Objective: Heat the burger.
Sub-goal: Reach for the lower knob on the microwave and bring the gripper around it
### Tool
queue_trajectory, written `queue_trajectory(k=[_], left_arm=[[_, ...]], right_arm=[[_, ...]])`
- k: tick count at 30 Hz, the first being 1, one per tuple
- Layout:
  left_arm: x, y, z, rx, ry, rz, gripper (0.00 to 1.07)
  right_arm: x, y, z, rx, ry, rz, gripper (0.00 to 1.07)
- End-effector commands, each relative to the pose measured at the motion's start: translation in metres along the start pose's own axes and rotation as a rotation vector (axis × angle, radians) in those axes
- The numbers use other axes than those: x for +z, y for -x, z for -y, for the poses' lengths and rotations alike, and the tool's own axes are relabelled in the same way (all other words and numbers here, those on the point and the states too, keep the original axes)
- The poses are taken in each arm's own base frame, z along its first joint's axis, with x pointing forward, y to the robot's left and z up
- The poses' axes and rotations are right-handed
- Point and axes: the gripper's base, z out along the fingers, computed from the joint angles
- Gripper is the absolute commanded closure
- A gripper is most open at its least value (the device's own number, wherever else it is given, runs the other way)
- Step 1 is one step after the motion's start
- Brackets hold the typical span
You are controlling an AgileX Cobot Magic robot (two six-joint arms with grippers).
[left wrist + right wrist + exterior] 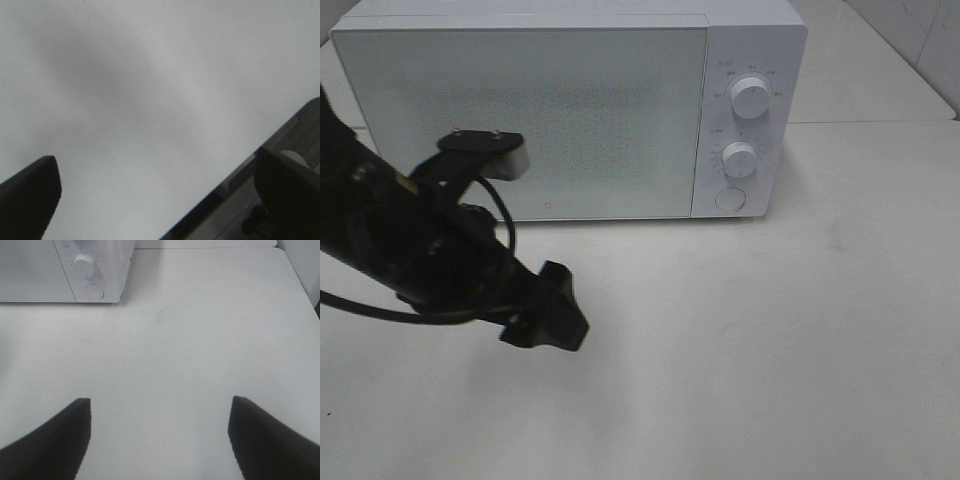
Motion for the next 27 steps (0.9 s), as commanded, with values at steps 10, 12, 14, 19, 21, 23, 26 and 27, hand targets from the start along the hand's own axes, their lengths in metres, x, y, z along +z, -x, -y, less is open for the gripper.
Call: queue_trajectory(k=[10, 12, 14, 19, 21, 23, 26, 27], left_arm=[[-0.109, -0.038, -0.069, -0.285, 0.025, -0.084, 0.09], [-0.115, -0.041, -0.072, -0.310, 0.038, -0.084, 0.09], [-0.129, -0.050, -0.078, -0.364, 0.083, -0.079, 0.09], [-0.162, -0.075, -0.085, -0.452, 0.215, -0.065, 0.09], [-0.180, -0.086, -0.079, -0.448, 0.278, -0.032, 0.09], [-0.185, -0.089, -0.075, -0.447, 0.292, -0.006, 0.09], [-0.199, -0.097, -0.061, -0.427, 0.323, 0.077, 0.09], [-0.208, -0.102, -0.052, -0.405, 0.343, 0.136, 0.09]], right_arm=[[-0.003, -0.001, 0.000, 0.001, -0.004, 0.033, 0.36], [-0.003, -0.001, 0.000, 0.001, -0.004, 0.033, 0.36], [-0.003, -0.001, 0.000, 0.001, -0.004, 0.033, 0.36], [-0.003, -0.001, 0.000, 0.001, -0.004, 0.033, 0.36], [-0.003, -0.001, 0.000, 0.001, -0.004, 0.033, 0.36], [-0.003, -0.001, 0.000, 0.001, -0.004, 0.033, 0.36], [-0.003, -0.001, 0.000, 0.001, -0.004, 0.033, 0.36], [-0.003, -0.001, 0.000, 0.001, -0.004, 0.033, 0.36]])
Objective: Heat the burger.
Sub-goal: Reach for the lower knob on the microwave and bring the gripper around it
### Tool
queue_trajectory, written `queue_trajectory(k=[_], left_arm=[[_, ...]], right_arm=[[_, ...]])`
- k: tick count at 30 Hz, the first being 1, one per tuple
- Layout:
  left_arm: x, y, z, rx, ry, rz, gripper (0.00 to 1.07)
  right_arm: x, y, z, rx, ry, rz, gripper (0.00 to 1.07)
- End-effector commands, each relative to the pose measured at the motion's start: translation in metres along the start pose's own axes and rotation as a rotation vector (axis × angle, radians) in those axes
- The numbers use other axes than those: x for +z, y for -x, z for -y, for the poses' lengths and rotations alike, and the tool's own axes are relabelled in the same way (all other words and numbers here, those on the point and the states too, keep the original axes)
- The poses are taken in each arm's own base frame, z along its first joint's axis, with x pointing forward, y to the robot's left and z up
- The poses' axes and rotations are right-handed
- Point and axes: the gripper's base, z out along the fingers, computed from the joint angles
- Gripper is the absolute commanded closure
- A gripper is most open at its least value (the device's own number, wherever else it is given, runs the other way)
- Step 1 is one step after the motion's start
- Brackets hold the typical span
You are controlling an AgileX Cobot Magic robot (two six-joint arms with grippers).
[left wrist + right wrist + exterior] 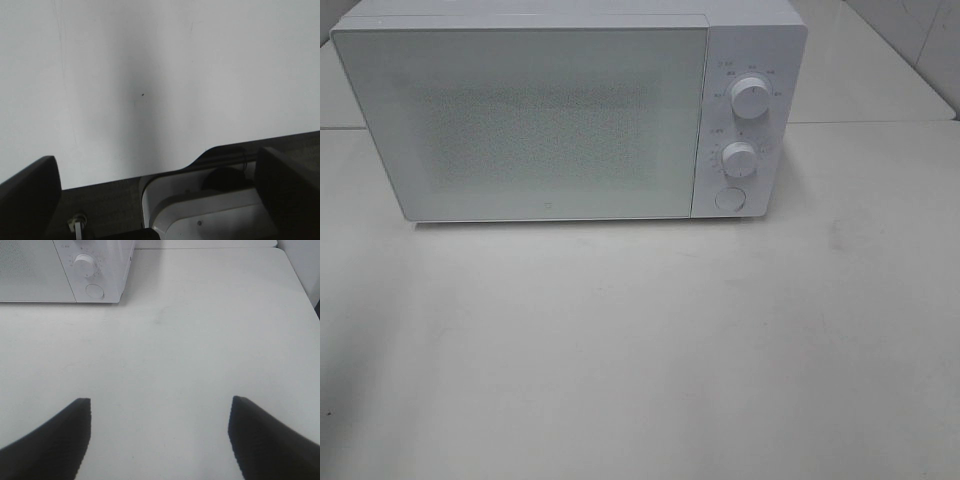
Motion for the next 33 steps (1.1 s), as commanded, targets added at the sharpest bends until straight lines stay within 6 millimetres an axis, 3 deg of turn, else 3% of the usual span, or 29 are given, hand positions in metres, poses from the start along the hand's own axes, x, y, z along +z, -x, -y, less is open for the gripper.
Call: queue_trajectory(k=[1, 6, 10, 15, 17, 23, 33], left_arm=[[-0.013, -0.010, 0.004, 0.001, 0.003, 0.055, 0.09], [-0.041, -0.034, 0.012, 0.005, 0.020, 0.214, 0.09], [-0.047, -0.043, 0.014, 0.013, 0.024, 0.259, 0.09], [-0.037, -0.062, 0.014, 0.013, 0.027, 0.276, 0.09], [-0.014, -0.080, 0.010, 0.003, 0.033, 0.279, 0.09], [0.003, -0.099, 0.005, 0.013, 0.084, 0.382, 0.09], [-0.010, -0.117, 0.006, 0.007, 0.124, 0.521, 0.09]], right_arm=[[-0.003, -0.001, 0.000, 0.001, -0.004, 0.033, 0.36], [-0.003, -0.001, 0.000, 0.001, -0.004, 0.033, 0.36], [-0.003, -0.001, 0.000, 0.001, -0.004, 0.033, 0.36], [-0.003, -0.001, 0.000, 0.001, -0.004, 0.033, 0.36], [-0.003, -0.001, 0.000, 0.001, -0.004, 0.033, 0.36], [-0.003, -0.001, 0.000, 0.001, -0.004, 0.033, 0.36], [-0.003, -0.001, 0.000, 0.001, -0.004, 0.033, 0.36]])
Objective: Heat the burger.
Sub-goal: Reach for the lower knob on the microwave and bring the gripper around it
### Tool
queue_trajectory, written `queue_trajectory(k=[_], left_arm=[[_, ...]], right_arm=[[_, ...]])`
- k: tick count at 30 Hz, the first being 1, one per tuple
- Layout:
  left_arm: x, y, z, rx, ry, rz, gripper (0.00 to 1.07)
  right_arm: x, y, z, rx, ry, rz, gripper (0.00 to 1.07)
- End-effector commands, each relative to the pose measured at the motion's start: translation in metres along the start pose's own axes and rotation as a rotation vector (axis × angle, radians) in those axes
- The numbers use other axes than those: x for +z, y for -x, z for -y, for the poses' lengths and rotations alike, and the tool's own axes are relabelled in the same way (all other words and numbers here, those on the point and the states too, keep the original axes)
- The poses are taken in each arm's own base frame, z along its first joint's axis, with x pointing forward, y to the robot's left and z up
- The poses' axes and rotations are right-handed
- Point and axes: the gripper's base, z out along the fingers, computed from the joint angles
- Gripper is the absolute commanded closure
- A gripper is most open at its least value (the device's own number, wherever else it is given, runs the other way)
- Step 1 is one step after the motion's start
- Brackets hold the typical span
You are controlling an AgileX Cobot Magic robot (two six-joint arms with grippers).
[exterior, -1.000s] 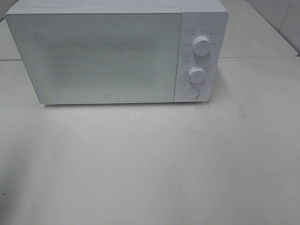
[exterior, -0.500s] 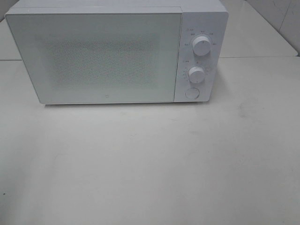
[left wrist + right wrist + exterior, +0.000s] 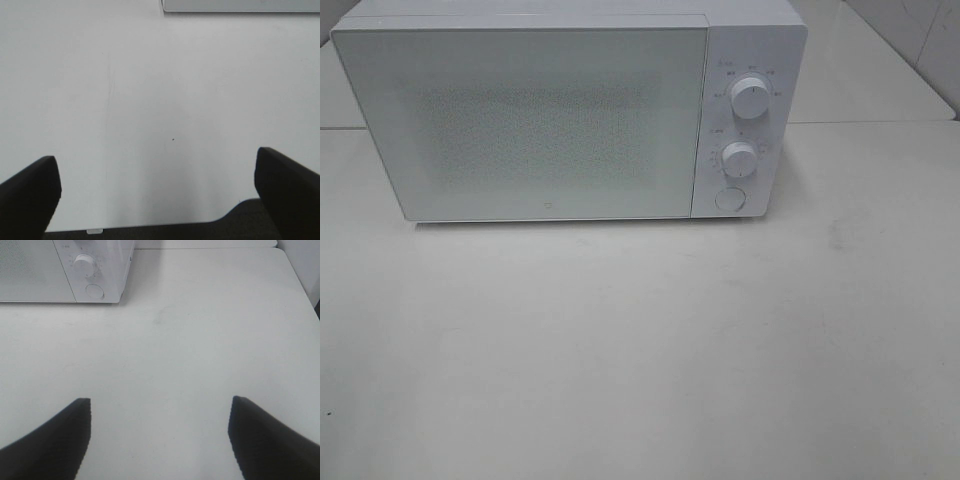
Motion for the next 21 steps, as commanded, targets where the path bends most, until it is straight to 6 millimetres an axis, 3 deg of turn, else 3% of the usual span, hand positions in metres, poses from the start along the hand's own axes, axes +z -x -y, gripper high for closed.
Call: queue_trajectory(k=[1, 13, 21], left_arm=[[-0.006, -0.003, 0.001, -0.004, 0.000, 0.061, 0.09], [-0.035, -0.025, 0.006, 0.017, -0.002, 0.302, 0.09], [-0.034, -0.025, 0.006, 0.014, -0.007, 0.294, 0.09]], right_arm=[[-0.003, -0.001, 0.000, 0.001, -0.004, 0.033, 0.36], [-0.003, -0.001, 0.000, 0.001, -0.004, 0.033, 0.36], [-0.003, -0.001, 0.000, 0.001, -0.004, 0.027, 0.36]])
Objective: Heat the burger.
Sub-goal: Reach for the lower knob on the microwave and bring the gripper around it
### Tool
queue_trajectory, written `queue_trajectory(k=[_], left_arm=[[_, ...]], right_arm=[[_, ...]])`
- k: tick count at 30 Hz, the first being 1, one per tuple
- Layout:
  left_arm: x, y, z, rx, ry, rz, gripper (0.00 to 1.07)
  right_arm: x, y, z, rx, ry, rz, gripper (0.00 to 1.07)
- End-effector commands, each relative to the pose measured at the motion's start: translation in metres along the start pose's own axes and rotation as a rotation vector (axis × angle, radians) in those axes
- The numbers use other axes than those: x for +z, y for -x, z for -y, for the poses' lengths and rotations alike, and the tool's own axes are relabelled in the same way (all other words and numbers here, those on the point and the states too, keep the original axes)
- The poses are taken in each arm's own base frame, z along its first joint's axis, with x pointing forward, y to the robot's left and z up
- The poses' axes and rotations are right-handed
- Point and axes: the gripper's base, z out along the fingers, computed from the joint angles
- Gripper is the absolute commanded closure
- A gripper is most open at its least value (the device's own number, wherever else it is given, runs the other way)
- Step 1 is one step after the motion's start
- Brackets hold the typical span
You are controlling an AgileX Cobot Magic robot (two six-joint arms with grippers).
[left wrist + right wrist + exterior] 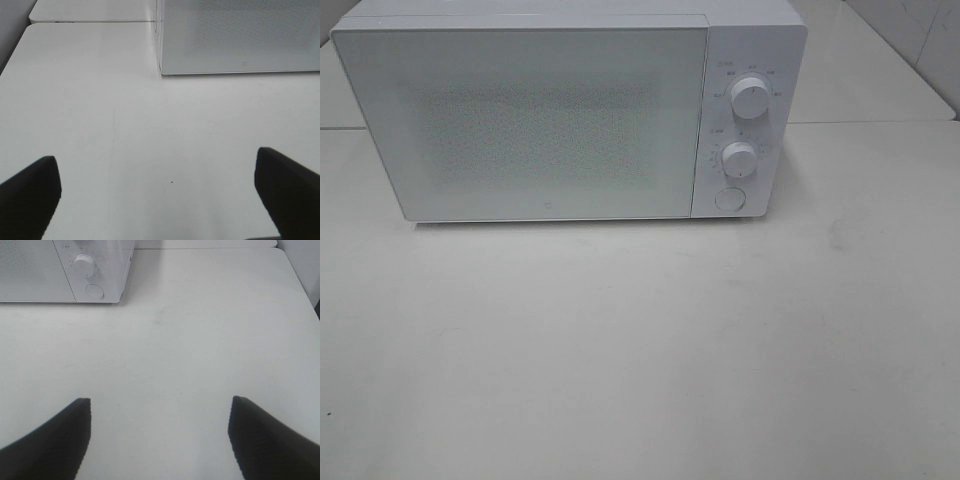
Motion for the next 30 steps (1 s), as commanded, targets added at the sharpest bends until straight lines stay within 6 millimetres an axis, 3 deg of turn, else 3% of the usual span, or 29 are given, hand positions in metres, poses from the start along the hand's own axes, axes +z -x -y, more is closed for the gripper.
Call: queue_trajectory(k=[1, 30], left_arm=[[-0.0026, -0.0022, 0.0012, -0.012, -0.007, 0.035, 0.09], [-0.0023, -0.0021, 0.0012, -0.012, -0.007, 0.033, 0.09]], right_arm=[[-0.0026, -0.0010, 0.0003, 0.001, -0.004, 0.027, 0.36], [-0.0021, -0.0007, -0.0004, 0.005, 0.002, 0.023, 0.36]])
